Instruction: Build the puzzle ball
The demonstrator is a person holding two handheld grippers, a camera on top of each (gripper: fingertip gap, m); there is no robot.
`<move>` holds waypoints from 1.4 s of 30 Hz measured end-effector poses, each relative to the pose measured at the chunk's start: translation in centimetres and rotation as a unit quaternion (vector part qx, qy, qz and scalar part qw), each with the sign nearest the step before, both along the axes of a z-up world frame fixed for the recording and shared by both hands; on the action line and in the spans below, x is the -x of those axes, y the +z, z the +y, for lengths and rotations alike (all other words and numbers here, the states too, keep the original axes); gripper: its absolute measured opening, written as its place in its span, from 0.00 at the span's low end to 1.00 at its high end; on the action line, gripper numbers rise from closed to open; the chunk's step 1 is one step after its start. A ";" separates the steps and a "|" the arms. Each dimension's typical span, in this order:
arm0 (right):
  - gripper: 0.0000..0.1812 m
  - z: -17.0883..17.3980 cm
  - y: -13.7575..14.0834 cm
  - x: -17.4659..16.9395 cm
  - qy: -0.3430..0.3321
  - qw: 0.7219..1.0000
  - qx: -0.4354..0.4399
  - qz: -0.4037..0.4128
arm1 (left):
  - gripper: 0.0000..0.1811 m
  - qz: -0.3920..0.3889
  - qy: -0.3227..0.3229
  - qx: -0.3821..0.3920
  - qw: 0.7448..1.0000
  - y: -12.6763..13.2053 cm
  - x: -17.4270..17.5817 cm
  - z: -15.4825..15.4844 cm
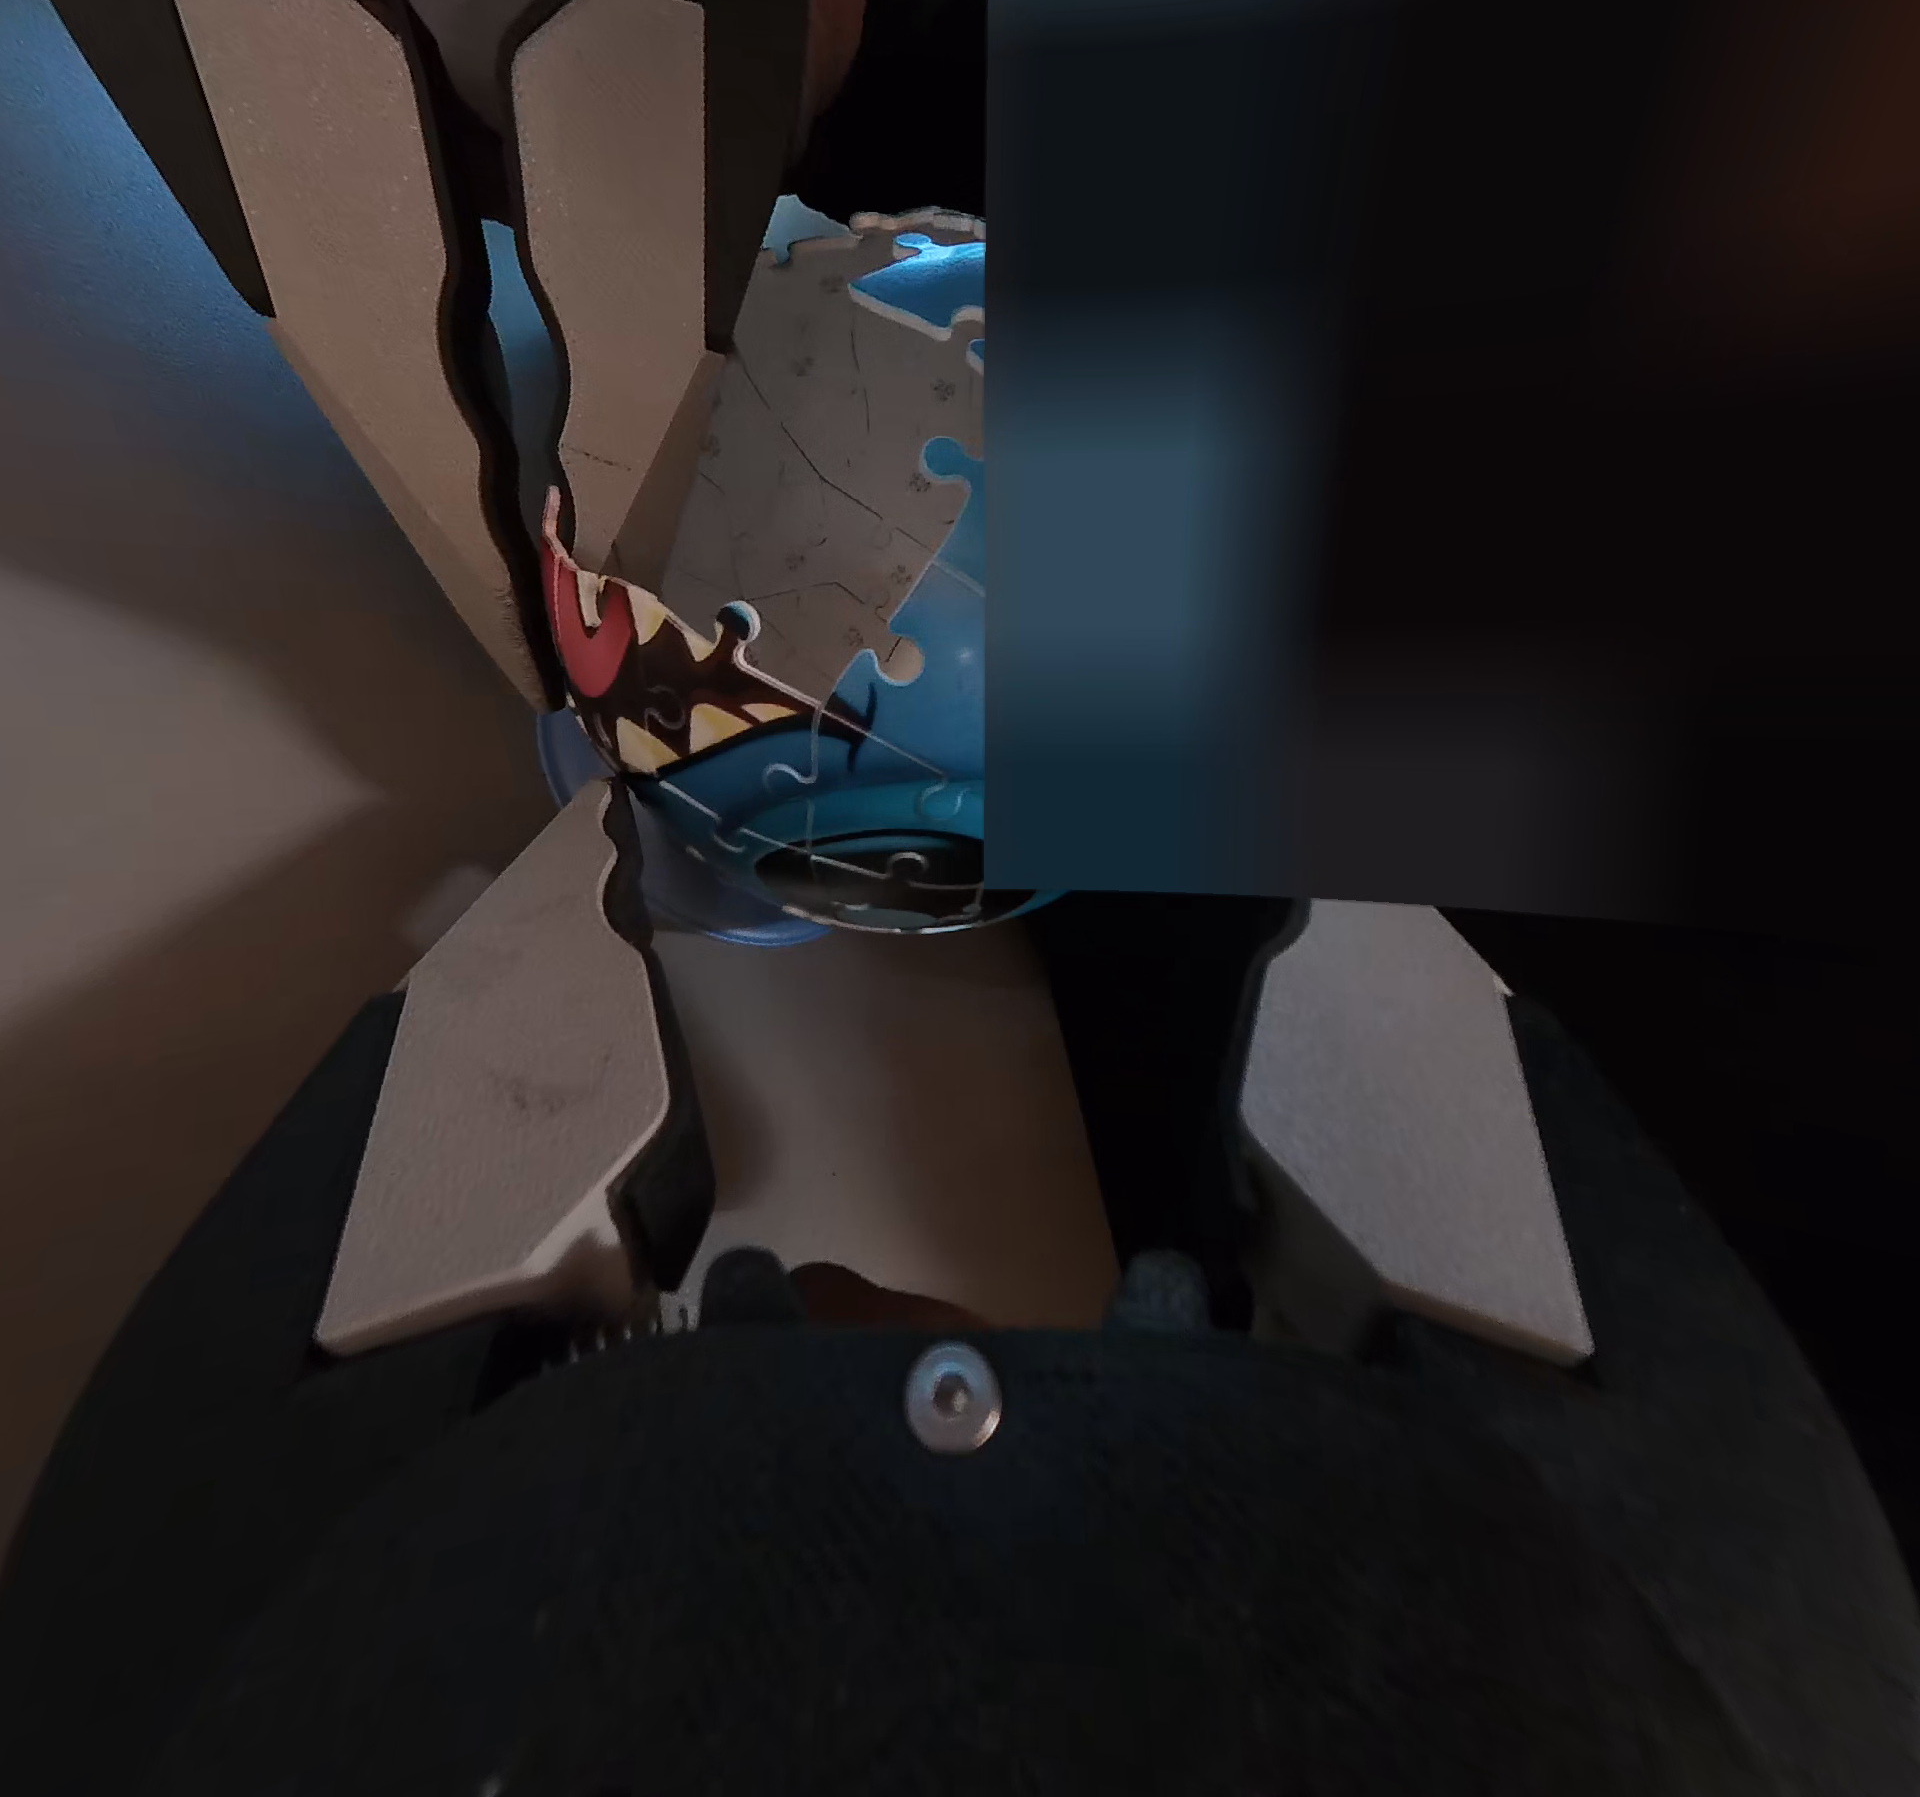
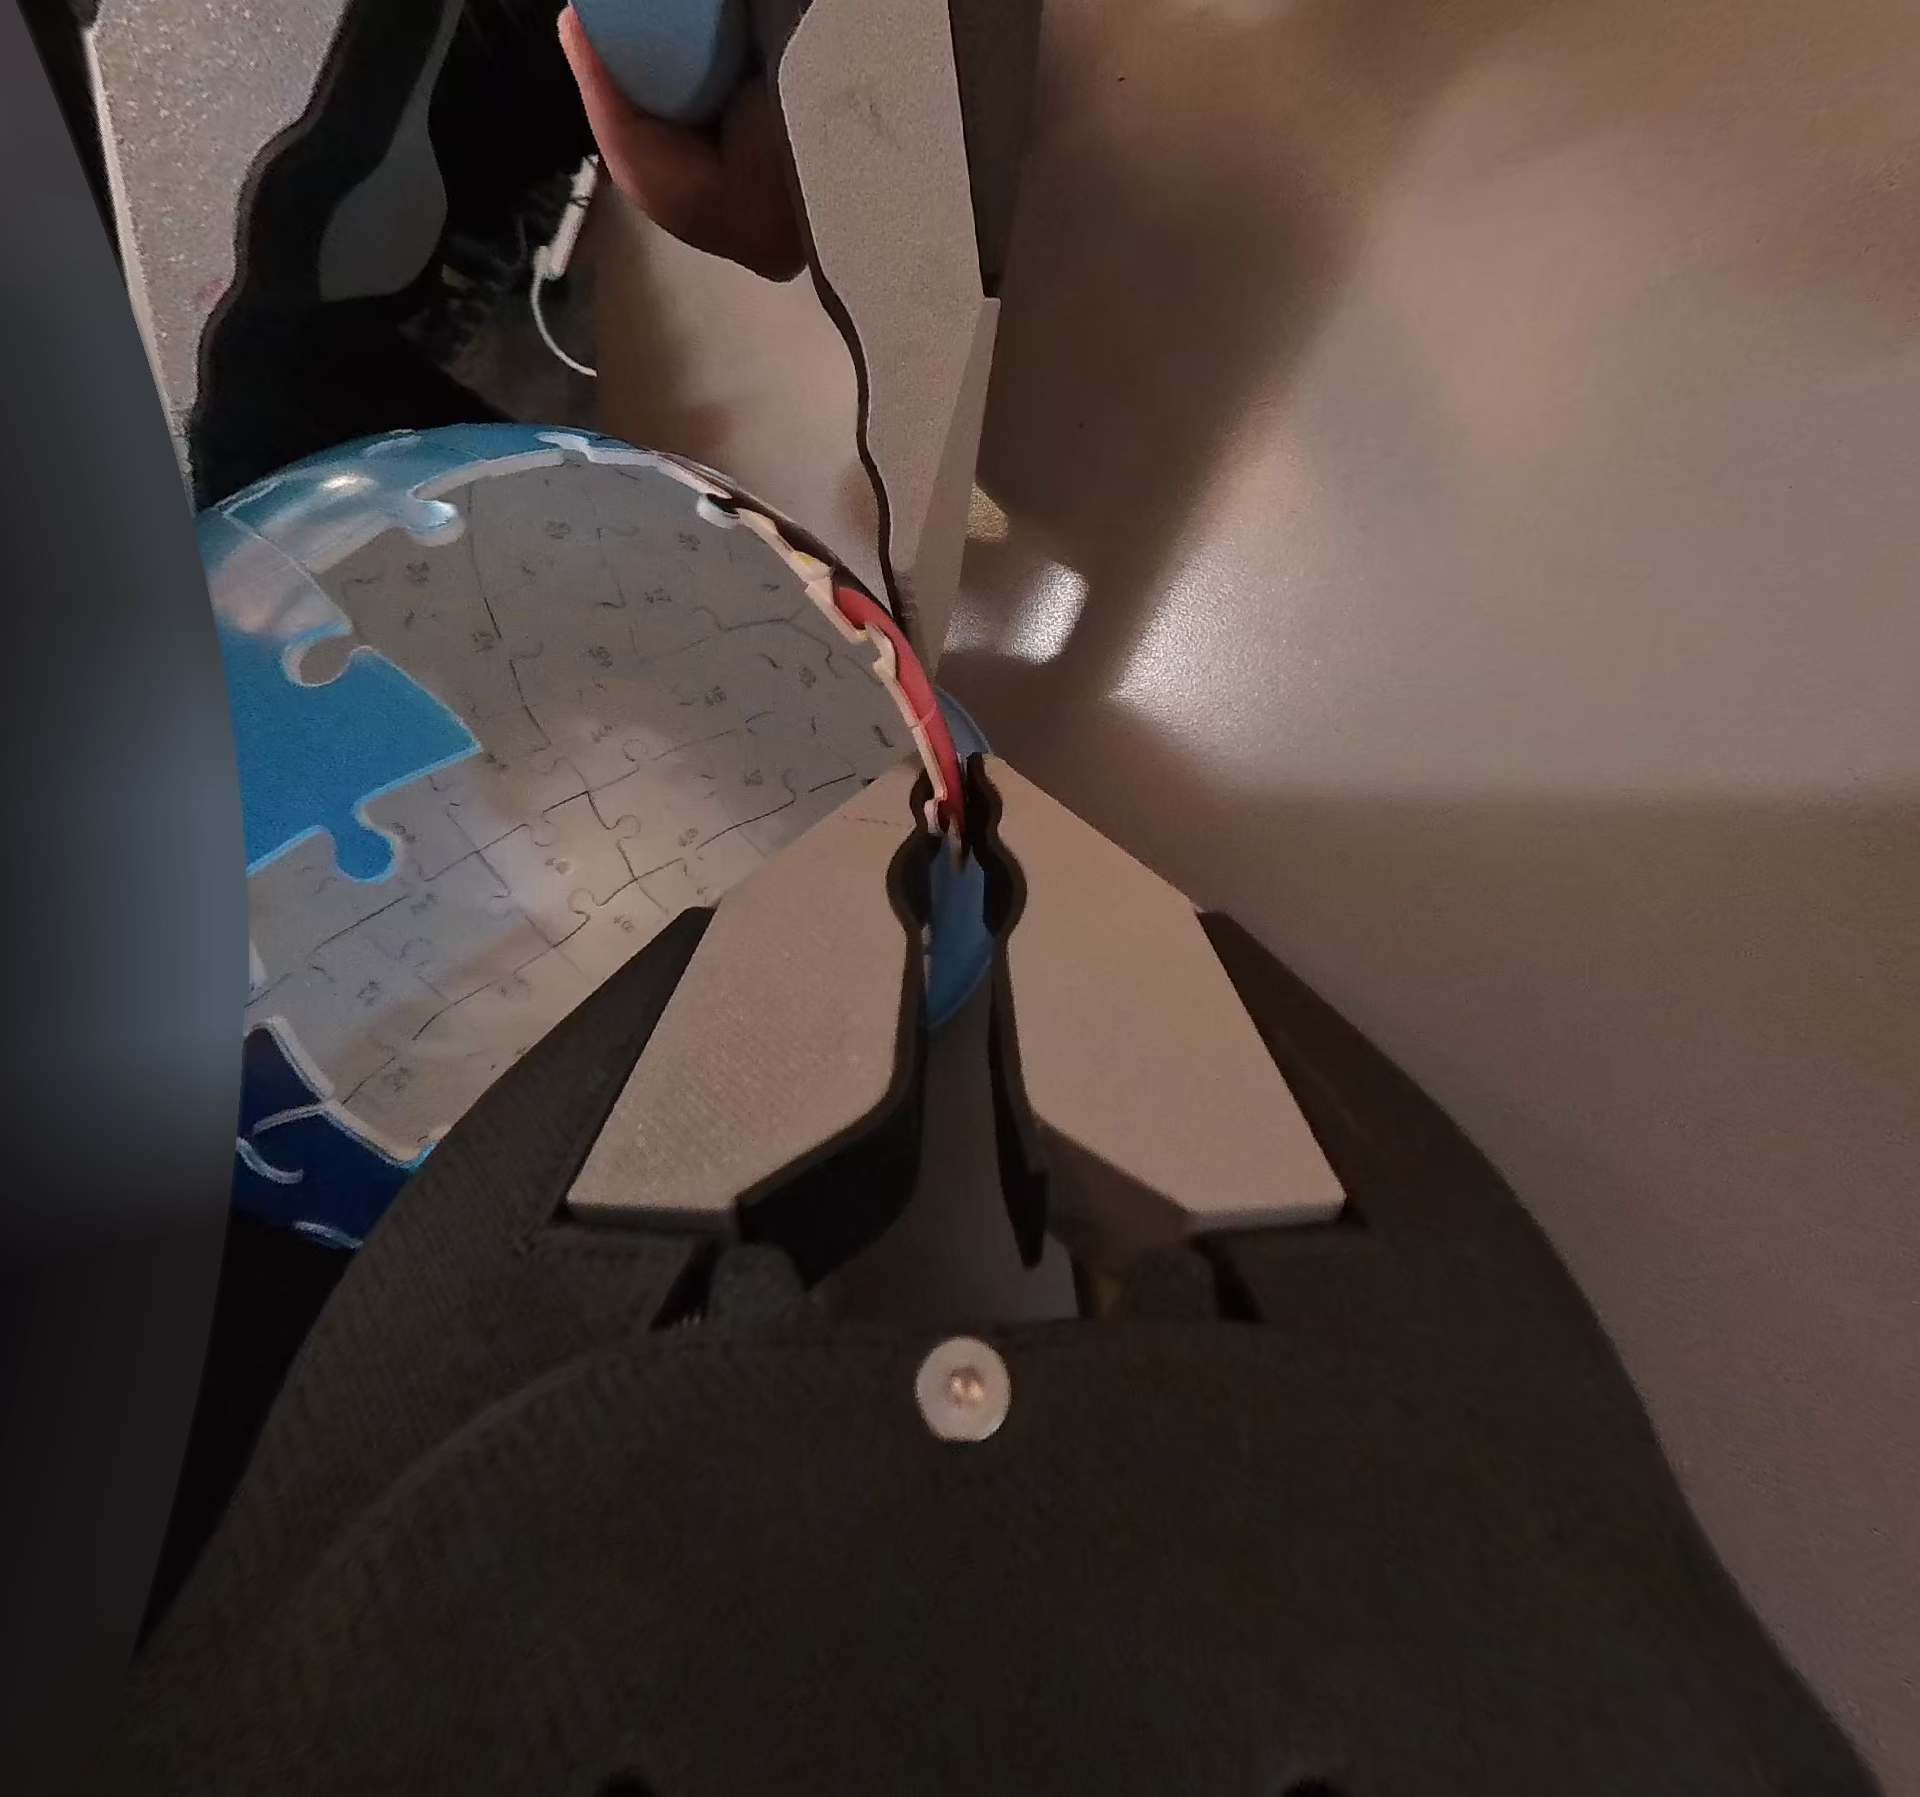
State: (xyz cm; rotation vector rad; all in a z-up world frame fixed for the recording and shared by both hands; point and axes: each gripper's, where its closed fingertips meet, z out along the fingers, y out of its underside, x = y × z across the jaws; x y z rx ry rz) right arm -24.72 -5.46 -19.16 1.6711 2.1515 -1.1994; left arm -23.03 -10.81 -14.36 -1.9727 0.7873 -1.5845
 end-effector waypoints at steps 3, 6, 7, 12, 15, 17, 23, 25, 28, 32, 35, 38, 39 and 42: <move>0.01 0.0 -0.1 0.0 0.000 1.000 -0.002 -0.005 | 0.65 0.001 -0.001 -0.001 1.000 -0.1 0.0 0.0; 0.01 -0.1 -0.2 -0.1 0.004 1.000 0.001 -0.013 | 0.66 0.004 -0.005 -0.004 1.000 -0.2 -0.1 -0.2; 0.01 -0.1 -0.2 -0.1 0.005 1.000 -0.001 -0.012 | 0.65 0.005 -0.004 -0.004 1.000 -0.2 -0.1 -0.2; 0.01 -0.1 -0.2 -0.1 0.007 1.000 0.001 -0.010 | 0.65 0.004 -0.004 -0.005 1.000 -0.2 0.0 -0.1; 0.01 -0.1 -0.2 -0.1 0.008 1.000 0.014 -0.012 | 0.65 0.004 -0.006 -0.006 1.000 -0.2 -0.1 -0.2; 0.01 -0.2 -0.2 -0.1 0.007 0.999 0.030 -0.018 | 0.65 0.004 -0.007 -0.005 1.000 -0.2 -0.1 -0.2; 0.01 -0.3 -0.2 -0.2 0.012 0.999 0.030 -0.017 | 0.61 0.000 -0.002 0.008 1.000 -0.4 0.1 0.2; 0.01 -0.4 -0.2 -0.2 0.016 0.999 0.030 -0.016 | 0.60 -0.007 -0.001 0.017 1.000 -0.4 0.2 0.2; 0.01 -0.5 0.0 -0.4 0.022 0.999 0.042 -0.014 | 0.57 -0.007 -0.002 0.011 1.000 -0.4 0.2 0.2; 0.03 -0.4 -0.1 -0.8 0.026 0.999 0.031 -0.011 | 0.57 -0.010 0.007 0.005 1.000 -0.2 0.7 0.3; 0.05 -0.2 0.2 -0.9 0.023 0.999 0.030 -0.007 | 0.57 -0.016 0.012 0.000 1.000 0.2 1.2 0.4; 0.09 0.5 0.8 -0.8 0.015 1.000 0.025 0.003 | 0.56 -0.010 0.017 -0.005 1.000 0.4 1.4 0.5; 0.10 0.7 1.2 -0.7 0.012 0.999 0.028 0.010 | 0.57 -0.008 0.021 -0.005 1.000 0.5 1.5 0.6; 0.14 1.3 2.6 -0.7 0.012 0.999 0.033 0.036 | 0.57 -0.004 0.027 -0.009 1.000 0.5 1.6 0.7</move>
